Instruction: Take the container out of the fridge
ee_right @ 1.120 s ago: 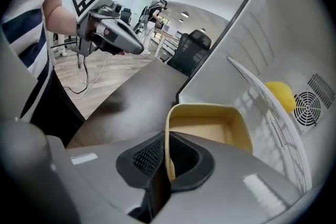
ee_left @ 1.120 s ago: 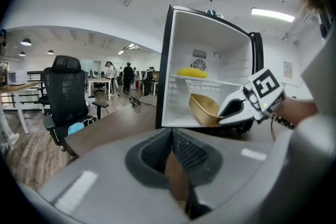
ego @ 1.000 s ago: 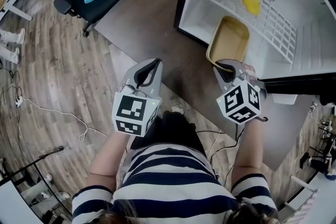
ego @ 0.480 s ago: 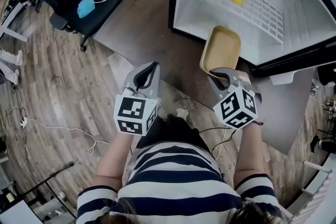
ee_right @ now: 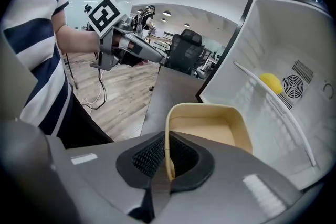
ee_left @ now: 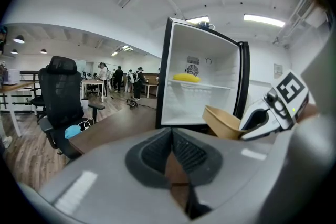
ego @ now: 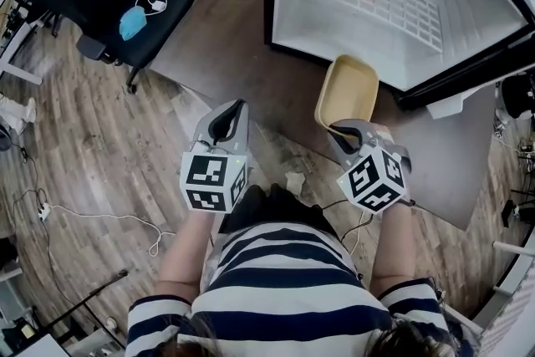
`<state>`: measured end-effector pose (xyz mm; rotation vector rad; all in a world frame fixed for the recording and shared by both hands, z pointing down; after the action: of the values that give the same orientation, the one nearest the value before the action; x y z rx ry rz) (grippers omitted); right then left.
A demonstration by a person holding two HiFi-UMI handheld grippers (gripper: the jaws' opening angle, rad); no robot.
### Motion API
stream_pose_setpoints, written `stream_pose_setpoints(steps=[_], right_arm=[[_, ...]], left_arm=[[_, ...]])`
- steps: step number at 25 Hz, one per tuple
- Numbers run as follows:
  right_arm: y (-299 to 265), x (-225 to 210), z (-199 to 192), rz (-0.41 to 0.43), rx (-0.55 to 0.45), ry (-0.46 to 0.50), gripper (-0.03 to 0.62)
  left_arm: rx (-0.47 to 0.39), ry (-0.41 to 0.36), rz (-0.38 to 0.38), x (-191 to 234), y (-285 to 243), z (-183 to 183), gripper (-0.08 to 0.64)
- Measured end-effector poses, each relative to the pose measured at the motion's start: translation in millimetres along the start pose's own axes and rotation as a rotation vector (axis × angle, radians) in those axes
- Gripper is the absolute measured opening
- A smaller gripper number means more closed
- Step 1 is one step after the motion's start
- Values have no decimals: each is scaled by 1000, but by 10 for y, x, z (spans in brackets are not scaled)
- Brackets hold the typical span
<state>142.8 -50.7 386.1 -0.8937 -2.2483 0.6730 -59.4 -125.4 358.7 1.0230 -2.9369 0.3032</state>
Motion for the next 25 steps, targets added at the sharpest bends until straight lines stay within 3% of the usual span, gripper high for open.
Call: stream_pose_setpoints(steps=[25], right_arm=[[143, 296, 22, 28, -14, -36, 12]], left_arm=[[24, -5, 12, -24, 234, -95, 0]])
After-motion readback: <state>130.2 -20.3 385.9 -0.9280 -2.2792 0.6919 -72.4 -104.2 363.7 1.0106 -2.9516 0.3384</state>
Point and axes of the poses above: the fingertips, and each gripper's own axes: y backward along the fingers, x to its left, z out of its top, the point moved 6 cm from there along y, backward along the fingers, and after that the axes turned 11 degrees about -x, right-handed, at the moved point
